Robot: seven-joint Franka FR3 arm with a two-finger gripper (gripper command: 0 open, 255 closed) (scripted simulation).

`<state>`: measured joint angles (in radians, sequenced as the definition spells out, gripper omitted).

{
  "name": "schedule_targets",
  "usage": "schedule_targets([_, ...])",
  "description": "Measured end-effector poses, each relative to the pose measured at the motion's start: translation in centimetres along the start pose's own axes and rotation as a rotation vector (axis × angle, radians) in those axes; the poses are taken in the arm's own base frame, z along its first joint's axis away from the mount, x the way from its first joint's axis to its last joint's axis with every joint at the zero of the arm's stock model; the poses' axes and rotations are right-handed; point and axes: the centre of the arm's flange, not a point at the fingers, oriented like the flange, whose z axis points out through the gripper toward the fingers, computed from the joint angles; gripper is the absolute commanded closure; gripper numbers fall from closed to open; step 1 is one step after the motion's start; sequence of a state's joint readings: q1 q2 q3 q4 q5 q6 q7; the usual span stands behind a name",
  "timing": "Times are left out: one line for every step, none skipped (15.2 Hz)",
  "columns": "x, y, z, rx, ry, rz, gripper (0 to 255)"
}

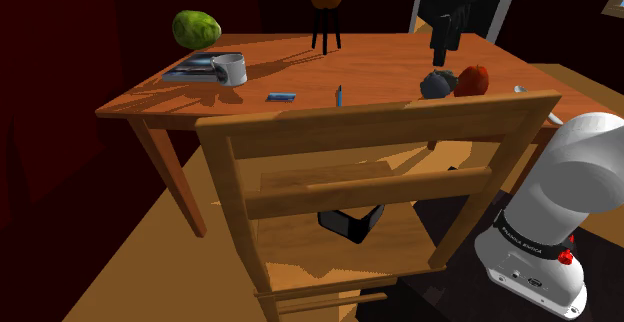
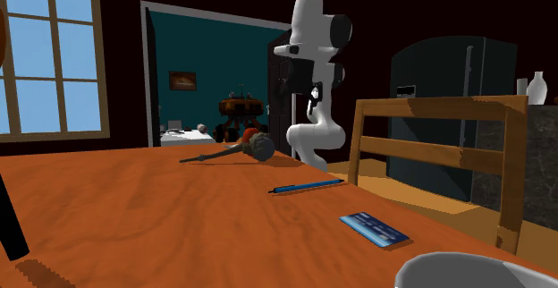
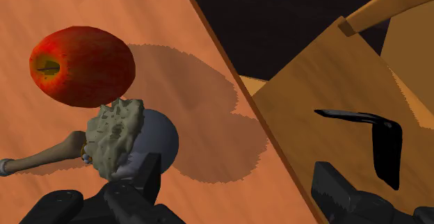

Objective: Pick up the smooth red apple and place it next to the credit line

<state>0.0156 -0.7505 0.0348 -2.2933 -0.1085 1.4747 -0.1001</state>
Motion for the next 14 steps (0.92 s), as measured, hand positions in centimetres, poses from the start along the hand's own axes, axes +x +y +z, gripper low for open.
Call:
schedule_targets([0.0,0.0,0.0,0.0,0.0,0.0,0])
schedule_targets([-0.2,0.7,-0.1,0.0,0.003,-0.001,0])
schedule_targets([-0.6,1.5,0.2,-0.001,0.008,-0.002,0])
schedule_targets([-1.0,2.5,0.0,-0.002,0.013,-0.005,0])
schedule_targets([-1.5,3.7,0.6,-0.002,0.019,-0.007,0])
schedule_targets([-1.9,4.9,0.8,-0.003,0.024,-0.01,0])
schedule_targets([-2.5,6.2,0.9,-0.004,0.031,-0.013,0])
schedule_targets([-3.1,7.1,0.9,-0.005,0.037,-0.016,0])
schedule_targets([-3.5,8.5,1.3,-0.005,0.044,-0.019,0])
schedule_targets([-4.1,9.6,1.5,-0.006,0.05,-0.022,0])
schedule_targets([-4.7,11.0,1.5,-0.007,0.056,-0.024,0])
schedule_targets([-5.0,12.1,1.7,-0.008,0.062,-0.028,0])
schedule_targets([-5.3,13.5,1.8,-0.009,0.069,-0.03,0])
schedule_targets([-5.6,14.4,1.9,-0.01,0.073,-0.033,0])
